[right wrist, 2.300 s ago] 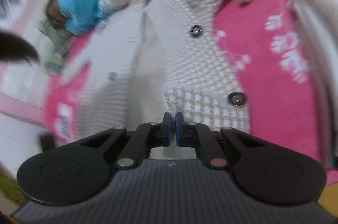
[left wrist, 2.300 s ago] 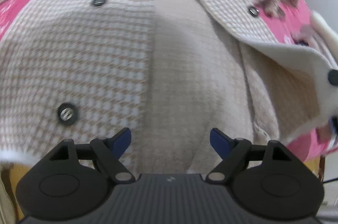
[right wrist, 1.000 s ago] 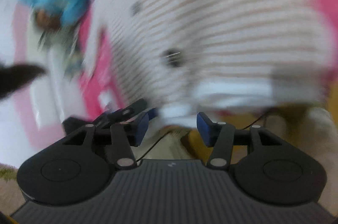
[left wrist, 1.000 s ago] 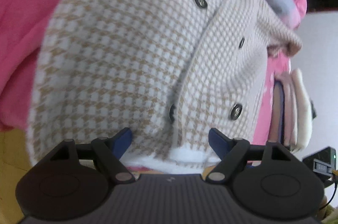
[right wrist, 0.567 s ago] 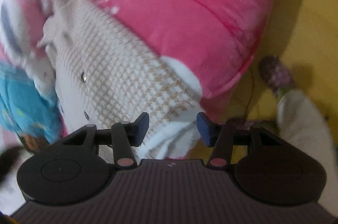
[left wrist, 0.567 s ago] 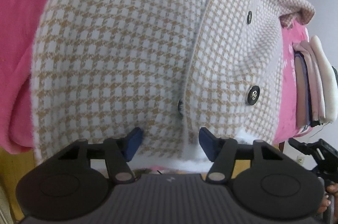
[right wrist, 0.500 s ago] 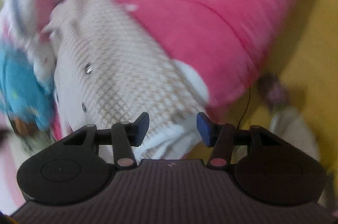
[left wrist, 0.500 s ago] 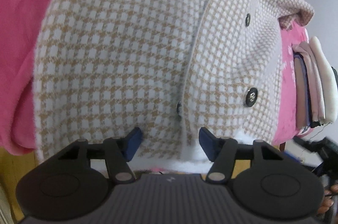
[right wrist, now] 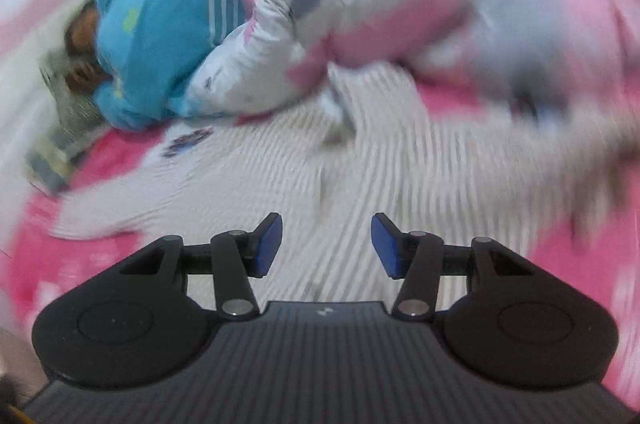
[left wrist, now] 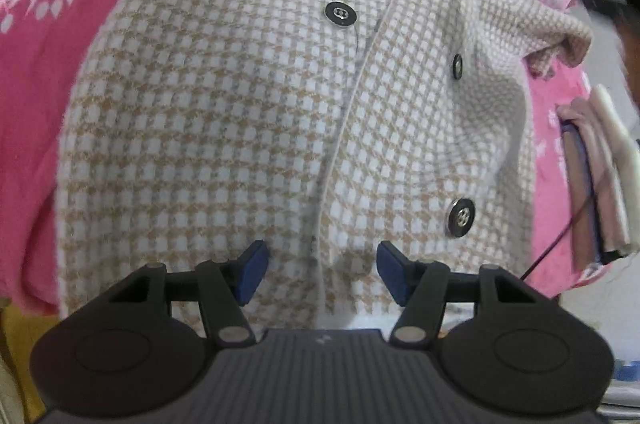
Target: Fold clothes
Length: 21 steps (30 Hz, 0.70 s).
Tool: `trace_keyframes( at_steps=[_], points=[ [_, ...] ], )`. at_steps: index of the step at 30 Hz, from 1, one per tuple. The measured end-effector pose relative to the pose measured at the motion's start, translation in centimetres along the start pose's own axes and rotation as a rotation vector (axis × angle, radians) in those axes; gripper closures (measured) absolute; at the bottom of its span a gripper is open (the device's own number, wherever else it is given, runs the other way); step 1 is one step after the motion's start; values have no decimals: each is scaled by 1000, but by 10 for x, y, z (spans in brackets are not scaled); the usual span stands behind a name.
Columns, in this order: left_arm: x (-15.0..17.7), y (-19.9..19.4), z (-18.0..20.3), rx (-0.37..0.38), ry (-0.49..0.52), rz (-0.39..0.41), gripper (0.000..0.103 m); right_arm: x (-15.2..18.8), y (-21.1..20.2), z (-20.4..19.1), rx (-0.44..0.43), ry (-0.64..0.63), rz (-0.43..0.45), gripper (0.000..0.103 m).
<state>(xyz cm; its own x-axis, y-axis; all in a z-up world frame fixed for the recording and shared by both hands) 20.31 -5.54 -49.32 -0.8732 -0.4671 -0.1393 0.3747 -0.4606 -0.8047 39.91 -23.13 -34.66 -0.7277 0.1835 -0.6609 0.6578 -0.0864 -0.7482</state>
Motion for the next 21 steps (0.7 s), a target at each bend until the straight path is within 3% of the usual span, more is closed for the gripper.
trace_keyframes(
  at_steps=[5,10,13,15,19,21],
  points=[
    [6,10,2,-57,-11,13,42,-42,104,-33,127,-309,40,54],
    [10,19,3,-113,-29,29,42,-65,165,-36,203,-372,40,57],
    [8,24,3,-143,-34,36,42,-76,178,-11,156,-225,16,96],
    [8,27,2,-155,-45,43,42,-82,176,9,90,-93,-2,97],
    [7,29,-1,-153,-80,53,41,-101,121,40,-69,138,125,97],
    [7,29,-2,-153,-80,47,41,-105,98,39,-137,136,199,97]
  ],
)
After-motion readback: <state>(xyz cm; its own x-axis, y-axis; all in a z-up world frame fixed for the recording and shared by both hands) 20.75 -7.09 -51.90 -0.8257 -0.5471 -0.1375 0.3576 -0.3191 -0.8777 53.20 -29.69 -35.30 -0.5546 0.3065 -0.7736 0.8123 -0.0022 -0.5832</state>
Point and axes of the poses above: each gripper's, at about its wrist camera, not at the fingertips, and y roughly the way its jaws point, z to its right, x to its underside, the point moved 9 cm from there along y, roughly the way its jaws point, and after that the axes turned 13 degrees about x, right-handed, at the moved point
